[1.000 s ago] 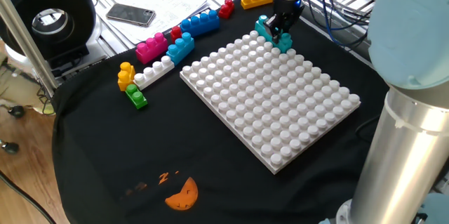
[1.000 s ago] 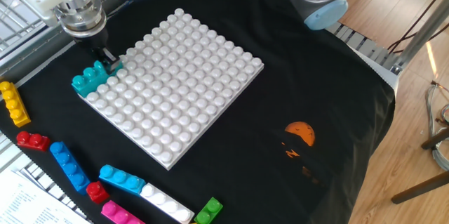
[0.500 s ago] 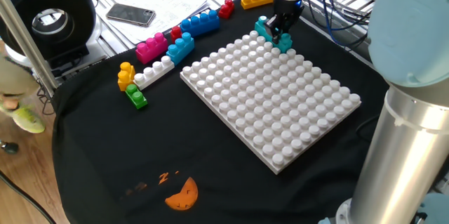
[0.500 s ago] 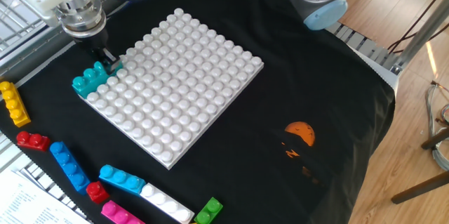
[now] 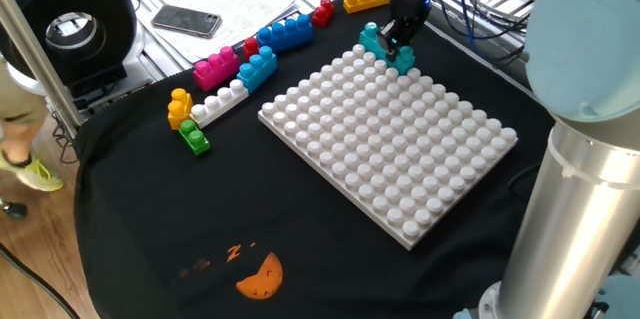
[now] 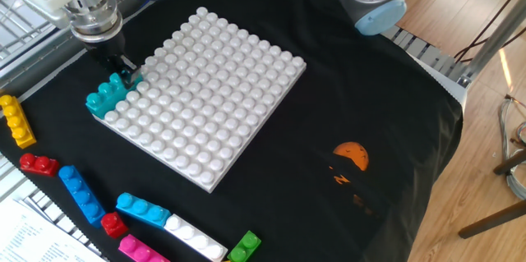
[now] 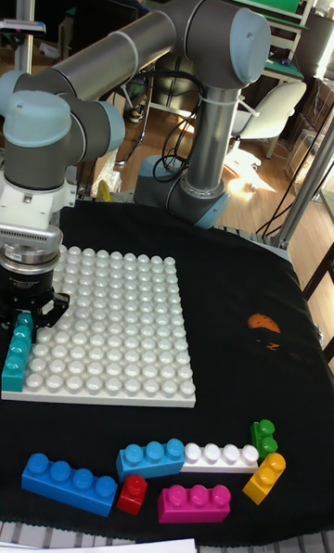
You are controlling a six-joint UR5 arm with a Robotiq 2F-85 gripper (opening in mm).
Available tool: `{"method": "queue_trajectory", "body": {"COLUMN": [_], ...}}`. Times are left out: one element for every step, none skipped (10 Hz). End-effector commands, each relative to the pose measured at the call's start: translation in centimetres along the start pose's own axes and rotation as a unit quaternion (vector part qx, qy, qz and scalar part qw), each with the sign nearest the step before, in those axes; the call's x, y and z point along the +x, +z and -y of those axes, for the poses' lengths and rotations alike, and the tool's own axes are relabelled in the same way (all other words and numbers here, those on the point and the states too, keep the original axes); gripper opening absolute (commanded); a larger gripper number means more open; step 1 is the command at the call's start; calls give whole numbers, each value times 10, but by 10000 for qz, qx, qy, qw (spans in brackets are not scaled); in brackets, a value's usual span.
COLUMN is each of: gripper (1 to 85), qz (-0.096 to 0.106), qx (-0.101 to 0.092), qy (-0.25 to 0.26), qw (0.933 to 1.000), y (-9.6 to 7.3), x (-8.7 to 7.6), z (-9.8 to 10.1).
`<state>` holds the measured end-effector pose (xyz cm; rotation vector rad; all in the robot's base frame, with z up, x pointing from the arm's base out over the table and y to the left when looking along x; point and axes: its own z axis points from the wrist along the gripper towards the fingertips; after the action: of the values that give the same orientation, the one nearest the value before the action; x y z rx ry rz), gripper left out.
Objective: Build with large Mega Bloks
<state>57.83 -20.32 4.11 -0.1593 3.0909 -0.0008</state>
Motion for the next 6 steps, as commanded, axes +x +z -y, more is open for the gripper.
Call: {"method": "queue_trajectory", "body": {"gripper": [443, 487, 530, 543, 547, 550], "qz": [194, 204, 209, 210, 212, 222], "qx": [-89, -101, -129, -128, -143, -195], "qy": [-443, -542, -639, -677, -707, -719], "qw": [9988, 9983, 9977, 9974, 9972, 9970], "y": [0, -1, -1, -1, -4, -9], "x": [-9, -10, -10, -10, -10, -10], "z": [-4, -4, -5, -4, -4, -6]}}
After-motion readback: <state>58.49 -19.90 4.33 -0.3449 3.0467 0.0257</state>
